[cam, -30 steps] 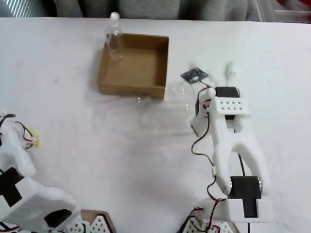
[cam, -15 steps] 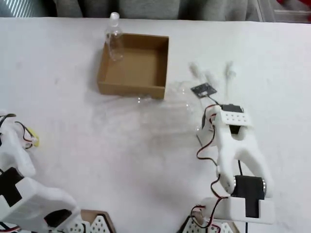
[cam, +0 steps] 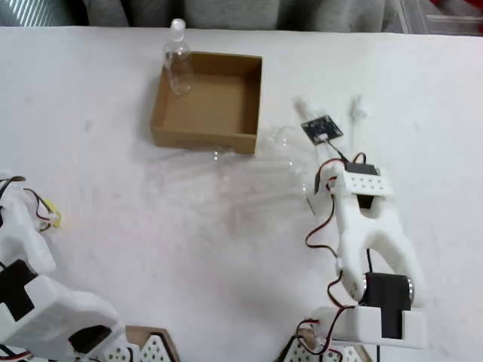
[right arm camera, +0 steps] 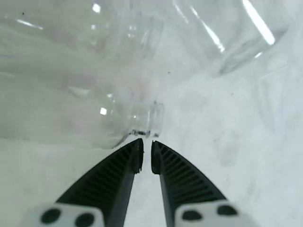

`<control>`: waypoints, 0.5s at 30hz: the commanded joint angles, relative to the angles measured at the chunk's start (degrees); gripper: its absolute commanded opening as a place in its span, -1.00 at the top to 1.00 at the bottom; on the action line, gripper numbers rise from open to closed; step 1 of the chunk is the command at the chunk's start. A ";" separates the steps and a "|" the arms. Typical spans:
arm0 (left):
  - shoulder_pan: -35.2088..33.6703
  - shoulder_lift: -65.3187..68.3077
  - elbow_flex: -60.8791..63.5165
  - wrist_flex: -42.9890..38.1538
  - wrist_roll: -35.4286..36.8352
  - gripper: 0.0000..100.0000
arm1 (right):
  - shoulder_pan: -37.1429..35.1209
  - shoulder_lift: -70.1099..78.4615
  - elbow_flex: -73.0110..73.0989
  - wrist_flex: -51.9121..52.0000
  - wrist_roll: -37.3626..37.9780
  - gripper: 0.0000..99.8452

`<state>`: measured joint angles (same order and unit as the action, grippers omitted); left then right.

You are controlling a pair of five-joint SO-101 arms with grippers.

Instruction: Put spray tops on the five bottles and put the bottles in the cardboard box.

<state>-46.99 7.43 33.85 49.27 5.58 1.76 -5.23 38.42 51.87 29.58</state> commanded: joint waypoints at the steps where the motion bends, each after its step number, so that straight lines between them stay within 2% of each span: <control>1: 0.84 1.27 -1.67 -1.85 -0.35 0.73 | 0.92 -5.49 -4.48 7.96 0.26 0.97; 5: 0.84 1.27 -1.67 -1.85 -0.35 0.73 | 0.75 -12.18 -9.93 18.42 -6.07 0.97; 8: 0.84 1.27 -1.67 -1.85 -0.35 0.73 | -3.47 -17.71 -10.73 20.18 -10.99 0.97; 11: 0.84 1.27 -1.67 -1.85 -0.35 0.73 | -11.47 -21.23 -9.85 18.15 -16.70 0.97; 15: 0.84 1.27 -1.67 -1.85 -0.35 0.73 | -21.76 -22.02 -4.48 6.99 -22.59 0.97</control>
<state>-46.99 7.43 33.85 49.27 5.58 -13.36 -25.19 31.91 66.37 10.51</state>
